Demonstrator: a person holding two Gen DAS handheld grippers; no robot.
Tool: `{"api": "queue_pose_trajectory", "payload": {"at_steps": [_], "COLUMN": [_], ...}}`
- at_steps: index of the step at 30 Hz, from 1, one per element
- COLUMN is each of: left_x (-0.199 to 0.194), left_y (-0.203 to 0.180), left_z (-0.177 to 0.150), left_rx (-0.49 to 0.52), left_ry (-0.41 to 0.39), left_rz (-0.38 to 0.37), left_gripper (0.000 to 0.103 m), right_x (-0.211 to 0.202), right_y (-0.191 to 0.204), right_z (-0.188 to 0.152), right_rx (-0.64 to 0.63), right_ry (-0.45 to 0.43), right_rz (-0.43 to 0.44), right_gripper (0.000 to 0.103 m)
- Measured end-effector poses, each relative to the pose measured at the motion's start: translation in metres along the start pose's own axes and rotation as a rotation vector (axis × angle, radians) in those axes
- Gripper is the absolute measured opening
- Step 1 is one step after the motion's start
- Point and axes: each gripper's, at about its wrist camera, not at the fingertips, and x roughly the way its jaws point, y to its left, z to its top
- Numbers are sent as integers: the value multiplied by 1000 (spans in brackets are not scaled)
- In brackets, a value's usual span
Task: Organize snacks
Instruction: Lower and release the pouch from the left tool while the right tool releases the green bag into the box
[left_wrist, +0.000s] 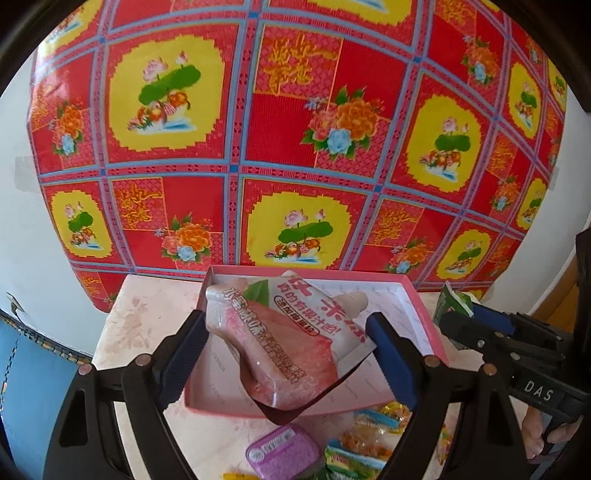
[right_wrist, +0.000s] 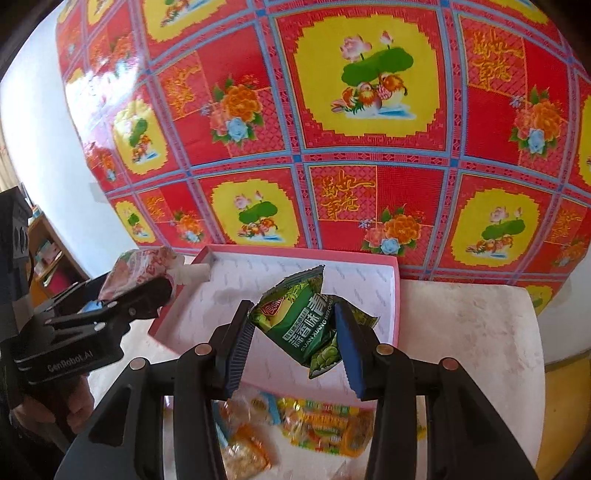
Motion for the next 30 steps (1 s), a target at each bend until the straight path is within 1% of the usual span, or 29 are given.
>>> {"api": "queue_pose_trajectory", "payload": {"at_steps": [9,14,21,26,30], "left_x": [43,69,97,114,121], "left_y": [-5,-8,-8,-9,-8], "left_z": [5,6,6,3,1], "left_rx": [23,22,24,16,11], "left_ry": [29,58,93,137,144], "left_rz": [16,13,11,26,47], "left_gripper": [90,90,90,90,90], "right_x": [44,66,86,98,101], "right_y": [-20,-31,-39,-44,-46], "right_z": [8,11,10,10,9], "right_rx": [39,51,46,59,64], "right_ry": [29,51,74,98,106], "right_rz": [-11,-22,-26,-19,-19], "right_gripper": [45,45,45,45,45]}}
